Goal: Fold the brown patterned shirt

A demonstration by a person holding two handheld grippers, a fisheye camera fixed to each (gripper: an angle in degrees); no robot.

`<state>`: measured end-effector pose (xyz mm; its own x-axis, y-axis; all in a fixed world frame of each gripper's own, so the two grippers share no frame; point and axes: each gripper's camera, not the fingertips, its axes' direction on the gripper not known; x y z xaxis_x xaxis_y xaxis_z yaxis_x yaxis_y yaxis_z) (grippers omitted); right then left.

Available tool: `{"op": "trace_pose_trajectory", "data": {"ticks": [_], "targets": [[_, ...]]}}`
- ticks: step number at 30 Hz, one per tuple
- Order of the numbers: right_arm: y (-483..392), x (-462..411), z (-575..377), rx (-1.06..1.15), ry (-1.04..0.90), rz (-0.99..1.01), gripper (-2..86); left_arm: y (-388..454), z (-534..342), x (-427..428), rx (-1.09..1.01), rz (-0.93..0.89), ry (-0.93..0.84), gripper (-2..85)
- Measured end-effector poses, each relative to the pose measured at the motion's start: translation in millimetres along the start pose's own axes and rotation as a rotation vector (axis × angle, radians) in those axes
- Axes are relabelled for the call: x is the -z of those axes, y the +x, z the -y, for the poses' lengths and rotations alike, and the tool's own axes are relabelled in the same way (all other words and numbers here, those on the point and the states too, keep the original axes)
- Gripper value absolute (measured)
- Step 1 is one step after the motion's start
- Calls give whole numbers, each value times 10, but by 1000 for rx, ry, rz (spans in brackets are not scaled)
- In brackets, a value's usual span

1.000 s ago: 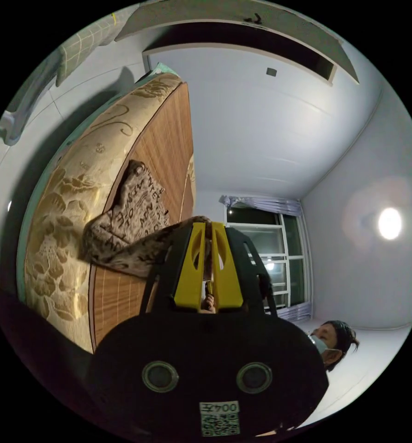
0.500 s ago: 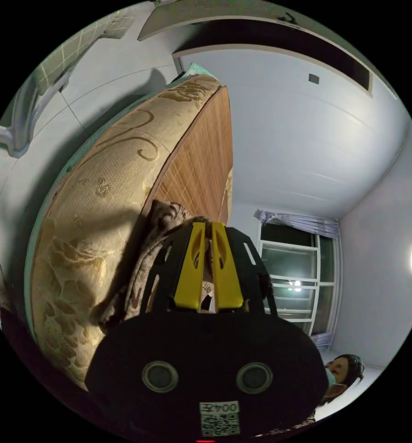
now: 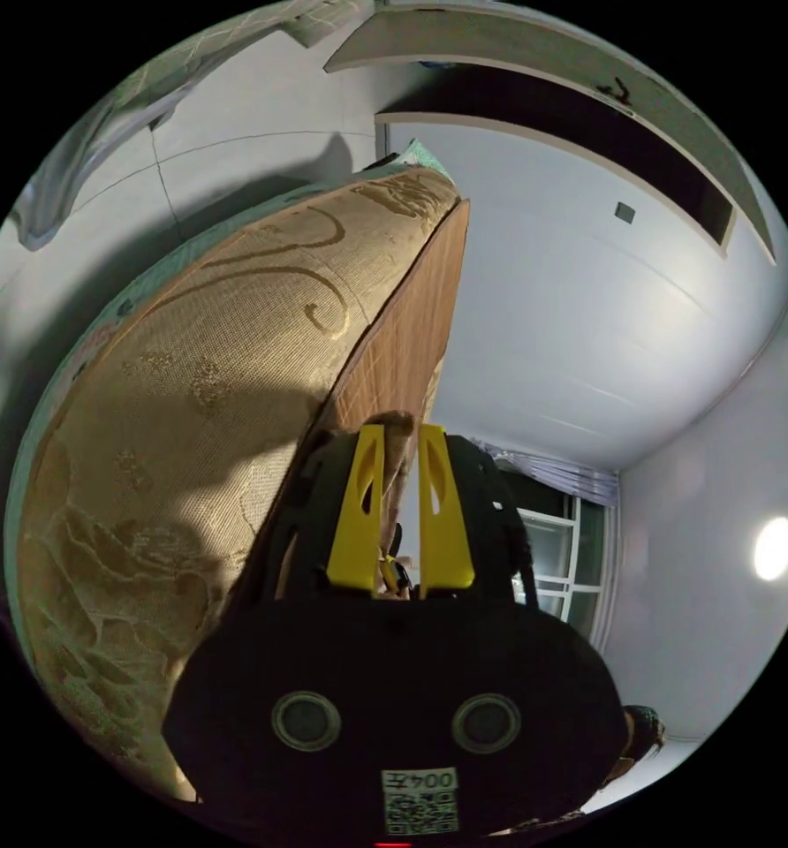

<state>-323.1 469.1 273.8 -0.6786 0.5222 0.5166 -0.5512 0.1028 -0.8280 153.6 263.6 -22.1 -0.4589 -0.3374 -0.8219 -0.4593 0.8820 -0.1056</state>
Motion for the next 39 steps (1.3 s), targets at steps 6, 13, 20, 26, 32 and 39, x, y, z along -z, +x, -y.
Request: {"op": "trace_pose_trajectory", "data": {"ticks": [6, 13, 20, 26, 32, 39], "targets": [[-349, -61, -160, 19, 75, -108, 99, 10, -152, 157, -35, -43, 83, 42], [-1258, -235, -1274, 414, 65, -155, 103, 446, -1032, 374, -600, 368, -43, 33], [-1866, -1210, -2806, 733, -6, -240, 147, 136, -2199, 260, -872, 548, -137, 83], [-2050, -1850, -3095, 756, -76, -349, 158, -69, -2456, -4, -810, 512, -127, 90], [-2200, -2199, -3242, 744, -78, -395, 153, -141, -2702, -243, -755, 589, -106, 35], [-2491, -2462, -3456, 711, -157, -439, 153, 7, -3018, -274, -752, 735, -135, 16]]}}
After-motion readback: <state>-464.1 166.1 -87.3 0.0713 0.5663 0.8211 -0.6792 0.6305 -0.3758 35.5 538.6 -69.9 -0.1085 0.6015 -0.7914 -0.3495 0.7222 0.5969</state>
